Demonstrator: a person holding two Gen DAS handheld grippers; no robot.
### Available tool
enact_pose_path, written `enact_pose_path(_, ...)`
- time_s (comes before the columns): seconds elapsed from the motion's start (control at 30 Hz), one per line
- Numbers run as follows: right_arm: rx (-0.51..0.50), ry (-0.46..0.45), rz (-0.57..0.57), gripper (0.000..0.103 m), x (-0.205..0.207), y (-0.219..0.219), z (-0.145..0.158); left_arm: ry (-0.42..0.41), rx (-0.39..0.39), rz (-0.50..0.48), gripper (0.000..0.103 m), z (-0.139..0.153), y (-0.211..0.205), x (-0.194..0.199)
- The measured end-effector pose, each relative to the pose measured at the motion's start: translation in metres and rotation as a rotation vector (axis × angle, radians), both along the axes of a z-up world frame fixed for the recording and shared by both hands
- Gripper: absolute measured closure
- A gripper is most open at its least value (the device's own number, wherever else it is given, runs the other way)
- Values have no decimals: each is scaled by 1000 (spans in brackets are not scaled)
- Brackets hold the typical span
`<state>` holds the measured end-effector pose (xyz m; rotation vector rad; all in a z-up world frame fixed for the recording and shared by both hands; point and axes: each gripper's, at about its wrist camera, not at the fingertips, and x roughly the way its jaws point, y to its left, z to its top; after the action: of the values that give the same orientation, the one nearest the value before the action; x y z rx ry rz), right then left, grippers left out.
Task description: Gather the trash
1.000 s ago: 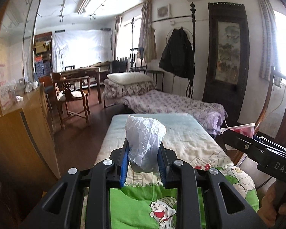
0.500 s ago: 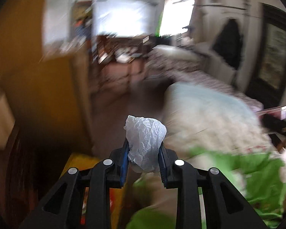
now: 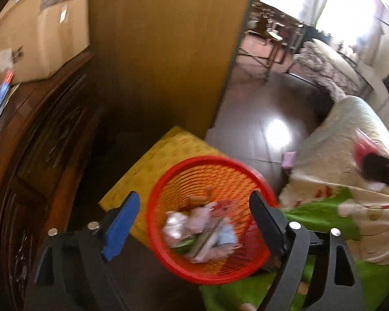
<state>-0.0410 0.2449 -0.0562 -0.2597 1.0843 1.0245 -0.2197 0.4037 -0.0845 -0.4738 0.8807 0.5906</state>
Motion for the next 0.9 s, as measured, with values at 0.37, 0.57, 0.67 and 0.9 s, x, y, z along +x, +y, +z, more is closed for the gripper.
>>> enact_pose_path(0.37, -118, -17, 30, 33, -17, 21, -41, 98, 21, 47, 17, -30, 5, -28)
enact_pose_path(0.57, -130, -17, -19, 26, -25, -1, -40, 103, 33, 50, 14, -22, -4, -34)
enact_pose_path(0.67, -112, 0, -55, 25, -26, -16, -38, 114, 43, 20, 13, -17, -13, -37)
enact_pose_path(0.9, -129, -79, -27, 24, -50, -28, -38, 132, 136, -18, 8, 0, -34, -44)
